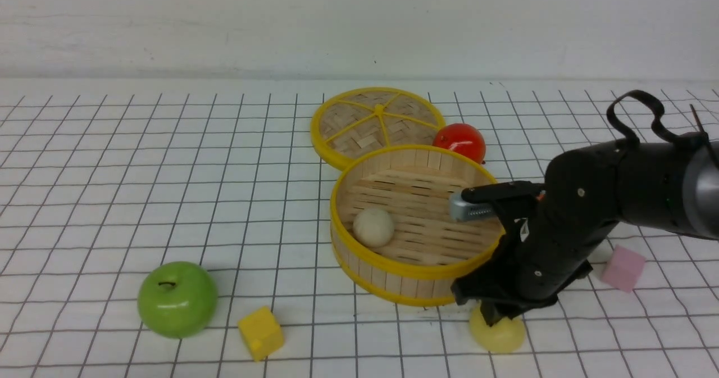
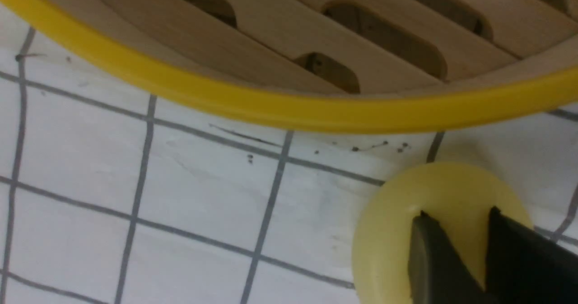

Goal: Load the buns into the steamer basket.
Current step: Use the right arm to grab a steamed stuffed bun, then use the right arm to put the steamed stuffed bun into the steamer

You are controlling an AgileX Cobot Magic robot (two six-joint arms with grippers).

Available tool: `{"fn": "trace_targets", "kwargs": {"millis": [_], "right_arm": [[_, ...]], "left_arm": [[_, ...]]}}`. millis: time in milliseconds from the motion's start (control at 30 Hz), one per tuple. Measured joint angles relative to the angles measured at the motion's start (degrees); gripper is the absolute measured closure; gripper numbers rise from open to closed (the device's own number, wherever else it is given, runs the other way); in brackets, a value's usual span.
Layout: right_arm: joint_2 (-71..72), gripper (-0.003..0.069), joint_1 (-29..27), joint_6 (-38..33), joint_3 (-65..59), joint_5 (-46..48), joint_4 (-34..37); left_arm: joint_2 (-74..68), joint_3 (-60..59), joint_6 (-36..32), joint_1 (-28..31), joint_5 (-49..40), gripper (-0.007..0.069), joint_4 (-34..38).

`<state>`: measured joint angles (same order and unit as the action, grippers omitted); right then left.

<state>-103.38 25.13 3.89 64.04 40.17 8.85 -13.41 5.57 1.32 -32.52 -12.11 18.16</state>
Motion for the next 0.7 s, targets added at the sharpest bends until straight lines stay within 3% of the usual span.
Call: {"fn": "trace_targets", "kwargs": {"millis": [67, 200, 433, 700], "right_arm": [[0.77, 0.0601, 0.0, -0.31, 0.0, 1.24, 0.0], [3.71, 0.0655, 0.0, -0.67, 0.0, 4.71, 0.0], [12.91, 0.0648, 0.0, -2.38, 2.58, 10.12, 2.57], [7.02, 0.0638, 0.0, -5.68, 12.73, -2.79, 3.88]], "left_arm": [[0.0, 0.0, 0.0, 0.0, 0.0, 0.0624, 0.0], [0.0, 0.0, 0.0, 0.0, 0.0, 0.0621, 0.0], [0.0, 0.0, 0.0, 0.0, 0.0, 0.062, 0.04], [0.0, 0.0, 0.0, 0.0, 0.0, 0.0609, 0.04]]}}
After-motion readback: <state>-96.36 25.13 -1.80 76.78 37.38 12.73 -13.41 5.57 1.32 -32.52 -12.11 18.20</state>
